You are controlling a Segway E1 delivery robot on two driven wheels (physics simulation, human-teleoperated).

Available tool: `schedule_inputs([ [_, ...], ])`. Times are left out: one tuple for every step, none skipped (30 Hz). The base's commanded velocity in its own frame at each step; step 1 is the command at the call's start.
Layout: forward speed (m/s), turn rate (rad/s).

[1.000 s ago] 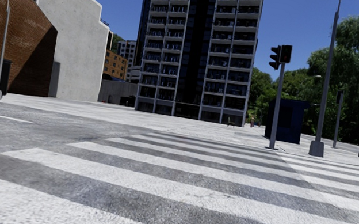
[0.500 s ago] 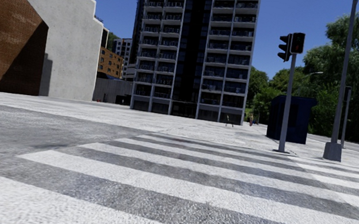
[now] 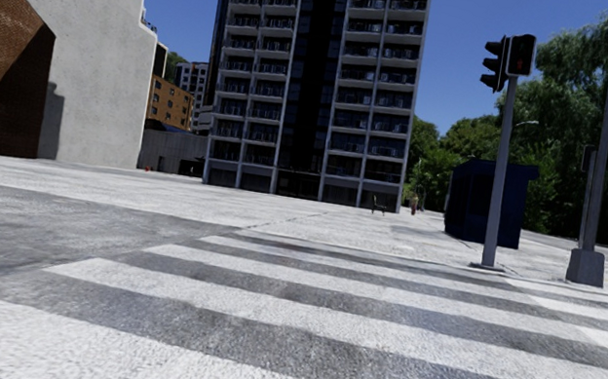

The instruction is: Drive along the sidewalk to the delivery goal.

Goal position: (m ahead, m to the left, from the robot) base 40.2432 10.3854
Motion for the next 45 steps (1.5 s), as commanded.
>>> schedule_inputs([
  [2.00, 0.00],
  [2.00, 0.00],
  [2.00, 0.00],
  [2.00, 0.00],
  [2.00, 0.00],
  [2.00, 0.00],
  [2.00, 0.00],
  [2.00, 0.00],
  [2.00, 0.00],
  [2.00, -0.02],
  [2.00, -0.53],
  [2.00, -0.99],
  [2.00, -1.07],
  [2.00, -1.13],
  [2.00, -1.14],
  [2.00, -1.14],
  [2.00, -1.06],
  [2.00, -0.19],
  [2.00, -0.04],
  [2.00, -0.01],
  [2.00, 0.00],
  [2.00, 0.00],
  [2.00, 0.00],
  [2.00, 0.00],
  [2.00, 0.00],
  [2.00, 0.00],
  [2.00, 0.00],
  [2.00, 0.00],
  [2.00, 0.00],
  [2.00, -0.54],
  [2.00, -0.71],
  [2.00, -0.71],
  [2.00, -0.95],
  [2.00, -1.01],
  [2.00, -1.02],
  [2.00, -1.03],
  [2.00, -0.31],
  [2.00, 0.00],
  [2.00, 0.00],
  [2.00, 0.00],
  [2.00, 0.00],
  [2.00, 0.00],
  [2.00, 0.00],
  [2.00, 0.00],
  [2.00, 0.00],
])
